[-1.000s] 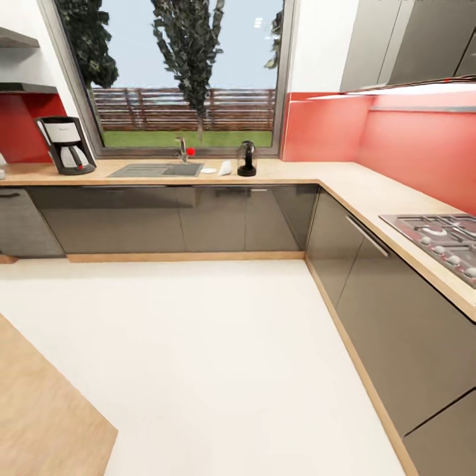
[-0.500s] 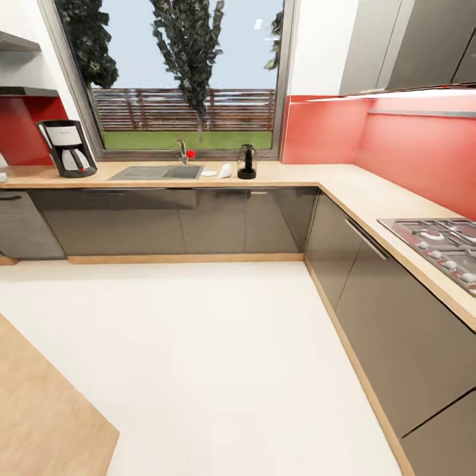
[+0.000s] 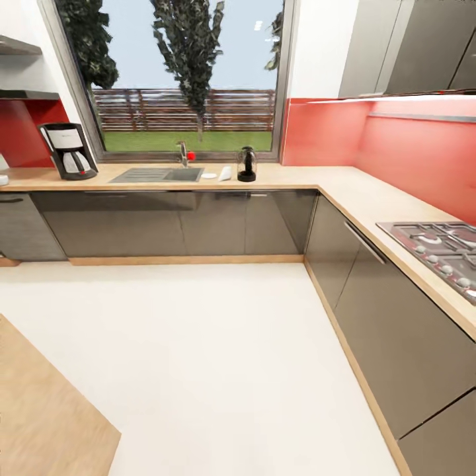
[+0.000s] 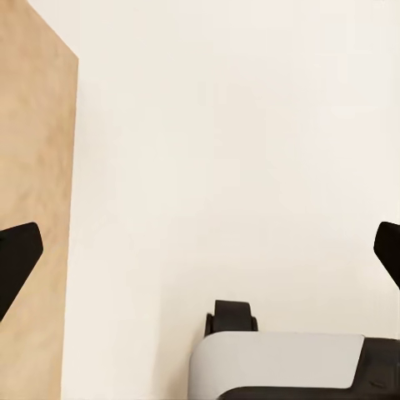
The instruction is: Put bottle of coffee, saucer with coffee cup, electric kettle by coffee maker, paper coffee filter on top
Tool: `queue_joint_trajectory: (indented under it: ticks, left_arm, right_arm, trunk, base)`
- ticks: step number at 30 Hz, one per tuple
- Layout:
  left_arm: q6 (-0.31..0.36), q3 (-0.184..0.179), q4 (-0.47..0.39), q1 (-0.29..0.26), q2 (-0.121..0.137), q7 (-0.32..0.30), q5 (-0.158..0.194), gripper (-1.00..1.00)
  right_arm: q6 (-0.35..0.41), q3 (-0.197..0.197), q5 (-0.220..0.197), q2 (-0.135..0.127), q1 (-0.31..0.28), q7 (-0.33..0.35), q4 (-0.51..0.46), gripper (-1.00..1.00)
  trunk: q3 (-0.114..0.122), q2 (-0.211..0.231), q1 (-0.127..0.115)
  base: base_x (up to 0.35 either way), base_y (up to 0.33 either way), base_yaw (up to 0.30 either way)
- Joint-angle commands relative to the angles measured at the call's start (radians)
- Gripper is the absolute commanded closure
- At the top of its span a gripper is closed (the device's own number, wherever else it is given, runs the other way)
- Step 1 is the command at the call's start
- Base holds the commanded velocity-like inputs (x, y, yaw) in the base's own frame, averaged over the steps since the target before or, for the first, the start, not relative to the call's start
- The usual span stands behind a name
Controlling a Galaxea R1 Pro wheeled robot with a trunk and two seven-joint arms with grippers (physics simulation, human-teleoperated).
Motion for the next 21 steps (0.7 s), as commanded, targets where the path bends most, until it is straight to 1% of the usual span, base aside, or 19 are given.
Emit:
queue_joint_trajectory:
  ticks: [1,4,21]
  left_arm:
    - [-0.003,0.002,0.001,-0.001,-0.001,0.000,-0.001,-1.00]
    - [-0.003,0.001,0.001,-0.001,-0.001,0.000,0.000,-1.00]
    - [-0.003,0.001,0.001,-0.001,-0.001,0.001,0.000,-1.00]
  right_arm:
    - [-0.004,-0.009,0.010,0.000,-0.001,0.000,-0.006,-1.00]
    - [-0.004,-0.009,0.010,-0.001,-0.001,0.000,-0.019,-1.00]
    - [-0.004,-0.009,0.010,0.000,-0.001,0.000,-0.023,-1.00]
  trunk:
    - [0.002,0.007,-0.004]
    - [0.012,0.028,-0.015]
    - [0.065,0.147,-0.081]
  base:
    - [0.000,0.000,0.000]
    - [0.000,0.000,0.000]
    - [0.000,0.000,0.000]
